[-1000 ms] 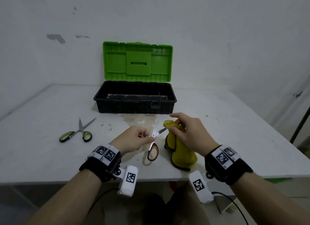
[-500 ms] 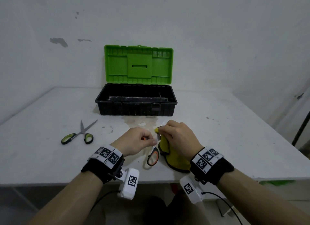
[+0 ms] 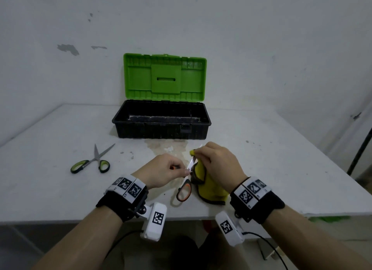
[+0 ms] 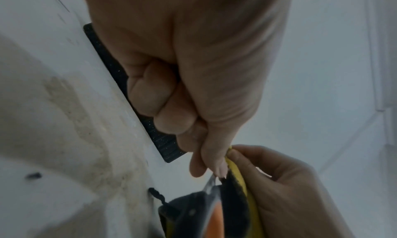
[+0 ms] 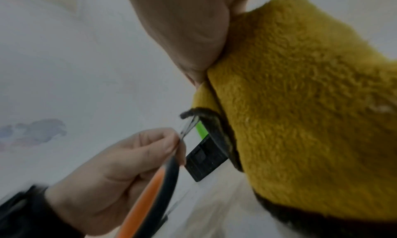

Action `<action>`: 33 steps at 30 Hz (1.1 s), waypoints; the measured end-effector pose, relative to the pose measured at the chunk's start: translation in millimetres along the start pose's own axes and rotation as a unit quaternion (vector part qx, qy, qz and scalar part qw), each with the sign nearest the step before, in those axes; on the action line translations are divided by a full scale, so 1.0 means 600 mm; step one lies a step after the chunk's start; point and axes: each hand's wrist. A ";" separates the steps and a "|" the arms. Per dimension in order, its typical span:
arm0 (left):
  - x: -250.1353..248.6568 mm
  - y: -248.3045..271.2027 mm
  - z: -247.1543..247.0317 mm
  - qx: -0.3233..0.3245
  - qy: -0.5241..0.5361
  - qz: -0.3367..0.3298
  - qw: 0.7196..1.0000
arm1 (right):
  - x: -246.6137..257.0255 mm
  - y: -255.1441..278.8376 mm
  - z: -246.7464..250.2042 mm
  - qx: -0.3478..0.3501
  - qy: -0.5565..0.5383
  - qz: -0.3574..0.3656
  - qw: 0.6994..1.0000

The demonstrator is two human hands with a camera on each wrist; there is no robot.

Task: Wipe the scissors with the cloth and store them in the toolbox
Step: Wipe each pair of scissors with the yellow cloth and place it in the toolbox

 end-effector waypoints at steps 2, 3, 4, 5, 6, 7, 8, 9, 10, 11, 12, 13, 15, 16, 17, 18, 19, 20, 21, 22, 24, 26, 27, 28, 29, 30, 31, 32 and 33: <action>0.003 0.001 -0.001 0.007 -0.006 -0.007 1.000 | -0.011 -0.013 0.003 -0.014 -0.012 -0.077 0.997; 0.003 0.001 -0.001 0.008 -0.004 -0.004 1.000 | -0.017 -0.018 0.004 -0.016 -0.015 -0.104 0.994; 0.004 0.001 -0.001 0.006 -0.001 0.002 1.000 | -0.020 -0.020 0.006 -0.021 -0.022 -0.120 0.992; 0.004 0.001 -0.001 0.003 0.002 0.008 1.000 | -0.022 -0.019 0.008 -0.030 -0.034 -0.123 0.991; 0.004 0.001 0.001 -0.001 0.007 0.013 1.000 | -0.021 -0.015 0.010 -0.039 -0.046 -0.112 0.992; 0.005 0.000 0.002 -0.004 0.017 0.018 1.000 | -0.016 -0.009 0.012 -0.041 -0.056 -0.090 0.993; 0.006 -0.001 0.004 -0.001 0.033 0.021 0.999 | -0.008 -0.002 0.015 -0.032 -0.058 -0.060 0.996; 0.007 -0.001 0.005 0.005 0.050 0.023 0.998 | 0.000 0.006 0.017 -0.017 -0.052 -0.030 0.998; 0.007 -0.001 0.005 0.012 0.063 0.024 0.998 | 0.007 0.012 0.018 0.001 -0.041 -0.006 0.999; 0.007 -0.001 0.005 0.021 0.068 0.024 0.997 | 0.011 0.015 0.018 0.015 -0.028 0.005 0.999; 0.007 0.000 0.005 0.028 0.067 0.024 0.997 | 0.012 0.016 0.017 0.022 -0.020 -0.002 1.000; 0.005 0.001 0.004 0.033 0.063 0.021 0.997 | 0.008 0.014 0.016 0.021 -0.019 -0.020 0.999; 0.002 0.003 0.003 0.038 0.048 0.011 0.998 | -0.004 0.006 0.012 0.004 -0.032 -0.072 0.997; 0.001 0.003 0.002 0.038 0.043 0.008 0.998 | -0.010 0.002 0.011 -0.008 -0.043 -0.097 0.994; 0.001 0.002 0.002 0.035 0.040 0.008 0.999 | -0.015 -0.002 0.011 -0.020 -0.053 -0.116 0.992; 0.002 0.002 0.002 0.031 0.036 0.010 0.999 | -0.017 -0.004 0.012 -0.031 -0.065 -0.128 0.989; 0.003 0.001 0.003 0.023 0.032 0.013 0.999 | -0.017 -0.005 0.013 -0.041 -0.079 -0.130 0.987; 0.005 0.000 0.004 0.015 0.029 0.016 0.999 | -0.014 -0.003 0.016 -0.048 -0.093 -0.123 0.987; 0.006 -0.001 0.004 0.007 0.031 0.018 0.999 | -0.008 0.000 0.019 -0.047 -0.107 -0.108 0.987; 0.006 -0.002 0.004 0.002 0.033 0.019 0.999 | -0.001 0.004 0.019 -0.039 -0.117 -0.092 0.988; 0.004 -0.003 0.000 0.004 0.019 0.010 1.000 | 0.010 0.012 0.013 -0.010 -0.112 -0.069 0.991; -0.001 -0.002 -0.004 0.013 -0.008 -0.010 1.000 | 0.010 0.014 0.003 0.007 -0.085 -0.061 0.994; -0.001 -0.002 -0.005 0.018 -0.021 -0.018 0.999 | 0.006 0.011 -0.001 0.005 -0.072 -0.067 0.995; -0.001 0.000 -0.006 0.022 -0.029 -0.023 0.999 | 0.001 0.007 -0.001 -0.003 -0.063 -0.082 0.995; -0.001 0.002 -0.006 0.026 -0.032 -0.025 0.999 | -0.005 0.002 0.000 -0.013 -0.060 -0.104 0.993; -0.001 0.004 -0.007 0.027 -0.029 -0.024 0.999 | -0.012 -0.004 0.003 -0.025 -0.064 -0.128 0.989; 0.000 0.005 -0.008 0.025 -0.022 -0.019 0.999 | -0.019 -0.010 0.007 -0.037 -0.072 -0.147 0.986; -0.001 0.007 -0.008 0.023 -0.009 -0.014 1.000 | -0.023 -0.013 0.010 -0.047 -0.081 -0.157 0.983; -0.001 0.008 -0.008 0.022 0.010 -0.007 1.000 | -0.024 -0.013 0.013 -0.053 -0.090 -0.157 0.982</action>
Point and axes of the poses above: each hand's wrist, its own y-axis away from the middle knuckle, its own z-axis out of the back of the hand, x = y × z, and after that the axes turned 6 degrees about y, right-handed
